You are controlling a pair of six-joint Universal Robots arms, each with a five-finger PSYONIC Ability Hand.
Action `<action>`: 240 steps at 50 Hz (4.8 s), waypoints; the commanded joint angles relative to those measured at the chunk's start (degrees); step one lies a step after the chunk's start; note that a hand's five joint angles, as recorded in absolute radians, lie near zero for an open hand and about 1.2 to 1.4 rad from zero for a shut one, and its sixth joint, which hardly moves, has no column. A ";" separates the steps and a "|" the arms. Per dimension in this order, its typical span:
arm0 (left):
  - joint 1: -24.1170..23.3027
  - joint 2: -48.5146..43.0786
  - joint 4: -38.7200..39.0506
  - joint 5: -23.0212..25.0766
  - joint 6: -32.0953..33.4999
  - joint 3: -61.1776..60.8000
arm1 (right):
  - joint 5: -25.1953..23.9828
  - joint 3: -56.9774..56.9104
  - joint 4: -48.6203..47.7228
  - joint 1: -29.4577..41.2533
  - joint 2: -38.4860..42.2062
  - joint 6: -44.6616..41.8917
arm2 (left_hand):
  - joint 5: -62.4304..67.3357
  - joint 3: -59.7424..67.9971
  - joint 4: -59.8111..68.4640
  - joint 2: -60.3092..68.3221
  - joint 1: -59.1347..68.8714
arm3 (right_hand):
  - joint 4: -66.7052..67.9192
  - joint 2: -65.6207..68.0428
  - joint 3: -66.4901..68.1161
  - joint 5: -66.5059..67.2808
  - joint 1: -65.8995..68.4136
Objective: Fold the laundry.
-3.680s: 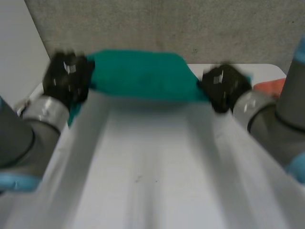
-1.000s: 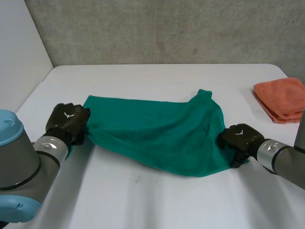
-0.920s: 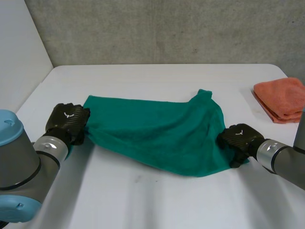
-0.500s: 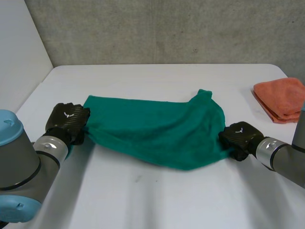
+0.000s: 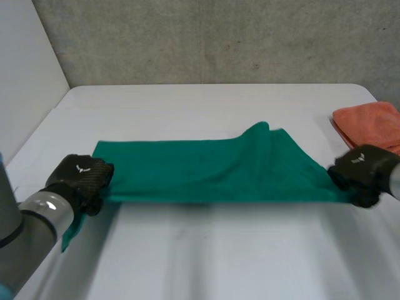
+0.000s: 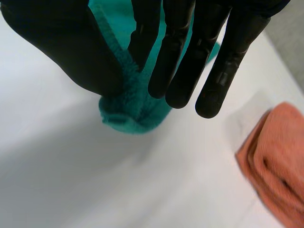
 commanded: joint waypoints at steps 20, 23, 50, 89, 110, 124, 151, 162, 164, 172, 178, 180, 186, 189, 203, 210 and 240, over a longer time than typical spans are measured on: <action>-1.76 -20.58 2.27 -0.60 6.33 21.62 | 8.06 -15.69 -7.41 9.87 14.27 5.77 | 14.39 11.95 11.37 11.64 15.65 | 11.97 12.73 12.48 13.25 24.06; -1.76 -20.76 2.62 -0.34 8.27 28.94 | 8.32 -26.82 -10.04 11.36 16.02 10.42 | 14.39 11.95 11.37 11.64 15.65 | 11.97 12.73 12.48 13.25 24.06; 2.54 -8.72 19.94 3.70 4.23 22.12 | 3.68 -17.95 -32.39 11.63 5.84 29.61 | 14.39 11.95 11.37 11.64 15.65 | 11.97 12.73 12.48 13.25 24.06; 7.82 -14.08 18.97 0.90 5.46 -7.77 | 0.50 9.86 -31.32 5.83 7.59 20.99 | -49.51 -51.95 -52.53 -52.26 -48.25 | 11.97 12.73 12.48 13.25 24.06; 12.47 -14.78 25.65 0.72 6.17 -9.27 | 0.33 10.21 -32.29 5.83 7.59 21.07 | -39.42 -41.87 -42.44 -42.18 -38.16 | 11.97 12.73 12.48 13.25 24.06; 12.74 -16.27 26.00 1.07 6.17 -8.74 | -0.29 10.39 -32.47 5.74 7.59 21.07 | -3.49 -5.94 -6.51 -6.25 -2.23 | 11.97 12.73 12.48 13.25 24.06; 14.32 0.85 -1.66 5.29 20.28 -11.46 | 0.68 10.56 4.26 0.65 1.18 -8.36 | 14.39 11.95 11.37 11.64 15.65 | 11.97 12.73 12.48 13.25 24.06; 13.53 1.48 -3.10 5.29 26.12 -7.09 | -0.55 8.55 3.49 -0.94 -1.73 -9.96 | 14.39 11.95 11.37 11.64 15.65 | 11.97 12.73 12.48 13.25 24.06; 12.74 -0.18 -1.86 5.29 25.59 -4.89 | -0.55 6.97 0.16 -0.76 -0.33 -6.98 | 14.39 11.95 11.37 11.64 15.65 | 11.97 12.73 12.48 13.25 24.06; 5.53 -16.70 3.50 2.22 18.92 12.60 | 3.57 -3.40 -12.07 3.62 10.83 2.79 | 14.39 11.95 11.37 11.64 15.65 | 11.97 12.73 12.48 13.25 24.06; 2.99 -29.95 4.20 -3.58 16.45 27.78 | 10.25 -12.80 -17.95 9.25 19.36 3.85 | 14.39 11.95 11.37 11.64 15.65 | 11.97 12.73 12.48 13.25 24.06; 2.37 -32.61 4.91 -4.38 16.54 31.06 | 11.39 -15.96 -21.46 10.04 22.34 4.11 | 14.39 11.95 11.37 11.64 15.65 | 11.97 12.73 12.48 13.25 24.06; 1.40 -41.74 10.17 -6.66 17.15 42.39 | 12.72 -23.26 -27.01 10.75 29.38 4.11 | 14.39 11.95 11.37 11.64 15.65 | 11.97 12.73 12.48 13.25 24.06; 0.96 -44.74 12.02 -7.63 17.24 45.74 | 14.21 -28.18 -28.07 12.24 33.33 4.02 | 14.39 11.95 11.37 11.64 15.65 | 11.97 12.73 12.48 13.25 24.06; -1.06 -52.13 15.01 -8.42 17.94 54.01 | 18.60 -41.02 -30.44 14.53 43.01 5.42 | -54.24 -56.68 -57.25 -56.99 -52.97 | -58.03 -57.27 -57.52 -56.75 -45.94; -1.85 -47.23 18.27 -9.83 17.42 52.26 | 21.51 -41.73 -34.84 14.27 35.99 13.15 | -55.61 -58.05 -58.63 -58.36 -54.35 | -58.03 -57.27 -57.52 -56.75 -45.94; 2.54 -34.20 15.54 -1.57 16.98 27.91 | 5.87 -9.40 -19.63 7.41 19.37 22.92 | -54.05 -56.49 -57.07 -56.80 -52.79 | -52.90 -52.15 -52.40 -51.63 -40.81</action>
